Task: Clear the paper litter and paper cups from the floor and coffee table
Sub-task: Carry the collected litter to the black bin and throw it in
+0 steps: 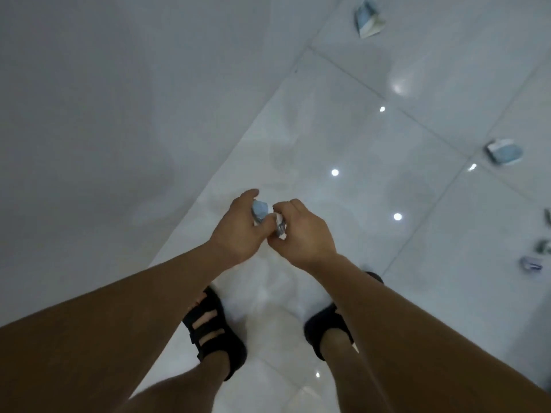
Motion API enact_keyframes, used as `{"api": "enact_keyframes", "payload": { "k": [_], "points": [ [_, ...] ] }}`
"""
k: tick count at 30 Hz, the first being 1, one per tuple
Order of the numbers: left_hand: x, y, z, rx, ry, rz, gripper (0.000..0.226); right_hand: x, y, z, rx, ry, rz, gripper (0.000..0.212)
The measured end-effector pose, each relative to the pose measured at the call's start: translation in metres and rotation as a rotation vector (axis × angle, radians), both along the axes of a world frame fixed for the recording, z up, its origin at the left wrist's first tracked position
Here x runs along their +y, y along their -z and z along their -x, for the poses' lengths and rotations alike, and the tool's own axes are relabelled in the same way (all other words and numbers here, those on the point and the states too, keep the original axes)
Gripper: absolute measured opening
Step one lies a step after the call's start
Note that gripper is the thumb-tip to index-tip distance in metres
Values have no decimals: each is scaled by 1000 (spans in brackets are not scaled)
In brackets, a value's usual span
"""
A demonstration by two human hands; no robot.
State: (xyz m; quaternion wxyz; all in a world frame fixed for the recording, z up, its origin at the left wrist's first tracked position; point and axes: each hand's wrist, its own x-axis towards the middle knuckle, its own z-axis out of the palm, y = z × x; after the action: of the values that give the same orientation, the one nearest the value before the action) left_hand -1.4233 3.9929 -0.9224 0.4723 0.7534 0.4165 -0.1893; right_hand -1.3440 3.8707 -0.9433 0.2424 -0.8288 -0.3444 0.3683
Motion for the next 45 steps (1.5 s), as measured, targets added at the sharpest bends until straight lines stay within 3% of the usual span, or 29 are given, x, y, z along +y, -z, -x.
{"api": "enact_keyframes", "payload": {
  "k": [5,10,15,27,33,45],
  "points": [
    [-41,-65,-62,-5,0,90,53,-56,-67,-51,-39,80,-17,41],
    [-57,-94,-124,21,128,-37,61,-91,-91,-129,-70,38,128,75],
    [-42,-81,-178,76,137,-78,62,-88,-89,-220,-188,58,303,80],
    [25,-17,-348,63,254,-166,63,13,-35,-391,-211,72,362,77],
    [50,31,-414,25,292,-221,63,47,18,-458,-262,84,381,78],
    [114,178,-477,-14,197,-283,65,160,211,-536,-372,-51,318,97]
  ]
}}
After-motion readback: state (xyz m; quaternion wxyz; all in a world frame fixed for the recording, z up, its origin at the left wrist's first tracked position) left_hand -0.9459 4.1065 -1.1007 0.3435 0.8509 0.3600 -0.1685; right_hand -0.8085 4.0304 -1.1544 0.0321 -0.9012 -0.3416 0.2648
